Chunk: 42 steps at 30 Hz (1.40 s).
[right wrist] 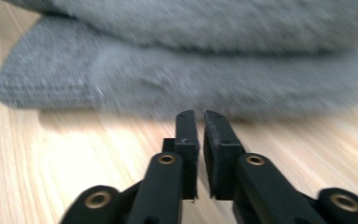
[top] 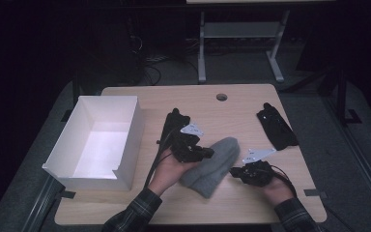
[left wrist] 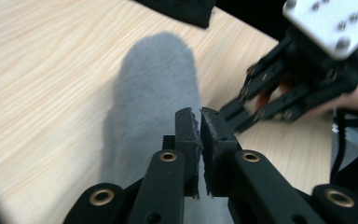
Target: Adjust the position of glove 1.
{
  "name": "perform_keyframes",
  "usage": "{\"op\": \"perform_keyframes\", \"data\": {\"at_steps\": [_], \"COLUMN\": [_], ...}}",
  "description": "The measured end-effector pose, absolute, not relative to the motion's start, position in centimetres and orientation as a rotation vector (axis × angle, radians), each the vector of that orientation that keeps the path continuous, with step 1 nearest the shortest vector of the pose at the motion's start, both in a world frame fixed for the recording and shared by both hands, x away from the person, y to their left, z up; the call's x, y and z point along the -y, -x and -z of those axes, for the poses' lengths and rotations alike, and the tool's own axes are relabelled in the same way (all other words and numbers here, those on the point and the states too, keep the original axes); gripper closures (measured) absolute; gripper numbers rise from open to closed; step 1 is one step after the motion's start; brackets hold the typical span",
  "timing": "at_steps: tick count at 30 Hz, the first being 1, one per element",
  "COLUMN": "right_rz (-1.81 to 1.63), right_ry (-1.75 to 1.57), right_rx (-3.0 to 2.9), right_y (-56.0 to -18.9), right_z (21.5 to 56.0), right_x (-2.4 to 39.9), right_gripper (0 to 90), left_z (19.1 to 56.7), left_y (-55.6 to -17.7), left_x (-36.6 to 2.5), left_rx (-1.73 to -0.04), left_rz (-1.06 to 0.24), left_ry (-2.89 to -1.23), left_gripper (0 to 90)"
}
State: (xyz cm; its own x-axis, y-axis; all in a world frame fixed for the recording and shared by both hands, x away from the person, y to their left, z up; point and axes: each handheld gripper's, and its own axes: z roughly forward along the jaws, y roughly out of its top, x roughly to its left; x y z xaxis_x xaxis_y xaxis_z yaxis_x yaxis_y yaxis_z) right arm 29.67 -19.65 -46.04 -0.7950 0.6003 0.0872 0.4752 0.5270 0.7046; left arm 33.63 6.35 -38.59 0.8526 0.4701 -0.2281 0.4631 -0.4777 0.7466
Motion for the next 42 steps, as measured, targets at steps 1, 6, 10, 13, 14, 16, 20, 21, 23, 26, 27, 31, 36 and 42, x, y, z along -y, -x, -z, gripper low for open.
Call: {"op": "perform_keyframes", "data": {"at_steps": [1,6,10,13,14,16,20,21,23,26,27,31,36,42], "right_rz": [-1.113,-1.096,-1.067,-1.073,-1.072,-1.067,-1.071,-1.072,-1.073,-1.072,-1.071,-1.073,-1.067,-1.074], "right_ry": [-0.942,-0.988,-1.027,-1.028,-1.02,-1.0,-1.001,-1.003,-1.0,-1.001,-1.002,-1.005,-0.993,-0.962], "right_rx": [-2.591,-2.586,-2.562,-2.53,-2.517,-2.495,-2.486,-2.486,-2.484,-2.484,-2.484,-2.486,-2.505,-2.515], "right_y": [-29.5,-29.6,-29.8,-29.9,-29.9,-29.8,-29.8,-29.8,-29.8,-29.8,-29.7,-29.7,-29.6,-29.6], "right_z": [46.1,46.4,46.9,47.2,47.3,47.5,47.6,47.6,47.6,47.6,47.6,47.6,47.4,47.5], "right_x": [20.6,21.7,22.7,22.7,22.8,22.7,22.7,22.7,22.7,22.6,22.6,22.5,22.3,22.0], "right_gripper": [77.1,66.4,52.7,43.9,41.4,38.7,37.5,37.4,37.3,37.6,38.0,38.2,41.9,42.0], "left_z": [38.7,39.2,40.0,40.5,40.7,41.4,42.1,42.1,42.1,41.8,41.3,40.2,37.9,38.5], "left_y": [-33.4,-32.6,-31.2,-30.7,-30.5,-30.2,-30.1,-30.0,-30.0,-30.0,-30.0,-30.2,-30.6,-30.0], "left_x": [-7.1,-9.0,-10.8,-10.9,-10.9,-10.6,-10.1,-9.9,-9.7,-9.6,-9.6,-9.6,-8.3,-6.4], "left_rx": [-0.68,-0.691,-0.678,-0.668,-0.656,-0.643,-0.63,-0.62,-0.617,-0.632,-0.629,-0.625,-0.594,-0.581], "left_rz": [-0.032,-0.05,-0.023,-0.013,-0.012,-0.016,-0.004,-0.007,0.0,-0.008,-0.023,-0.039,-0.064,-0.009], "left_ry": [-2.157,-2.178,-2.183,-2.192,-2.206,-2.233,-2.248,-2.258,-2.266,-2.261,-2.246,-2.227,-2.207,-2.218], "left_gripper": [78.2,68.1,55.9,50.7,49.1,47.7,67.4,67.4,79.3,82.5,83.4,83.7,83.7,83.6]}}
